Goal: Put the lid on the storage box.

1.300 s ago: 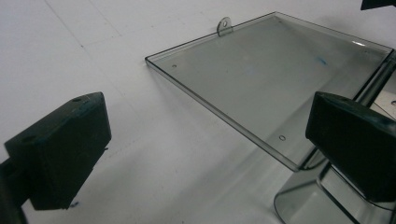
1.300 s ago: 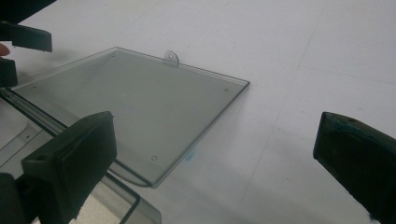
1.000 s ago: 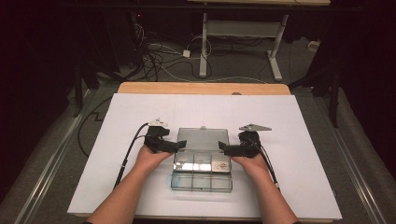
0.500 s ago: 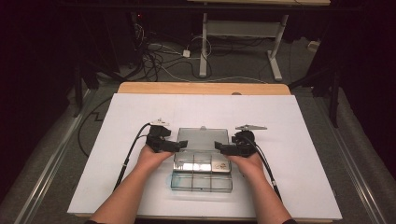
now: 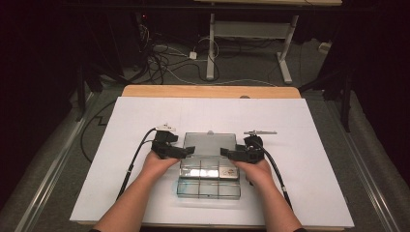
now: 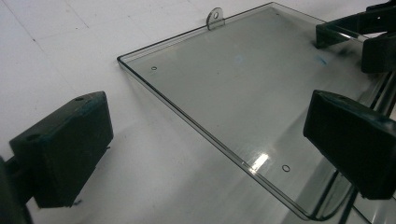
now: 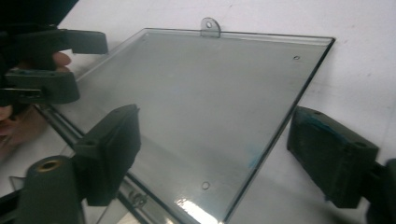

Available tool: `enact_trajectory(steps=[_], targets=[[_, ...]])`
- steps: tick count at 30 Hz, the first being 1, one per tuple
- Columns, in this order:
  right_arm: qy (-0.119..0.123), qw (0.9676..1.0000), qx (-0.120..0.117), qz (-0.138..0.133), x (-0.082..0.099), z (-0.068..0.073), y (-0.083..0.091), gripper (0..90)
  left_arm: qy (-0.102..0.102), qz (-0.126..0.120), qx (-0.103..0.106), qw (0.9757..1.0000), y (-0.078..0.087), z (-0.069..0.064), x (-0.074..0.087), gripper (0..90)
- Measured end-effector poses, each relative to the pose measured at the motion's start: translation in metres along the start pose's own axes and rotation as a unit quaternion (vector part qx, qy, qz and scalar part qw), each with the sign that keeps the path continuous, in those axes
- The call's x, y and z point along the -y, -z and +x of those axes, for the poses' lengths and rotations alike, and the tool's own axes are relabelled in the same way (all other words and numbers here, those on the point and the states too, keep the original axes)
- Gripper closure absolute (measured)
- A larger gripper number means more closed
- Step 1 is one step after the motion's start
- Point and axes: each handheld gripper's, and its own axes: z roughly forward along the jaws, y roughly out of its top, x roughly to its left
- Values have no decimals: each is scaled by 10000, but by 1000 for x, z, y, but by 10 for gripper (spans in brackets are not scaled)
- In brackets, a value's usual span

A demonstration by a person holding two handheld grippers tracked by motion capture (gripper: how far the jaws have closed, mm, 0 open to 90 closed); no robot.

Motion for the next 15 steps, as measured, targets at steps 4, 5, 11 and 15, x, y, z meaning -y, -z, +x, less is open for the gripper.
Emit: enact_trajectory(steps=[4,5,11,15], targets=[[-63,10000,-74,10,0,0,0,230,-23,19,25,10000,0,0,-1,11],[-70,9999,-85,13,0,0,1,236,-13,13,18,10000,1,0,-1,11],[106,9998,-28,-138,0,5,4,288,-37,-52,9,10000,5,0,-2,13],[324,9990,68,-313,1,8,7,338,-69,-134,45,9999,10,-2,-3,43]])
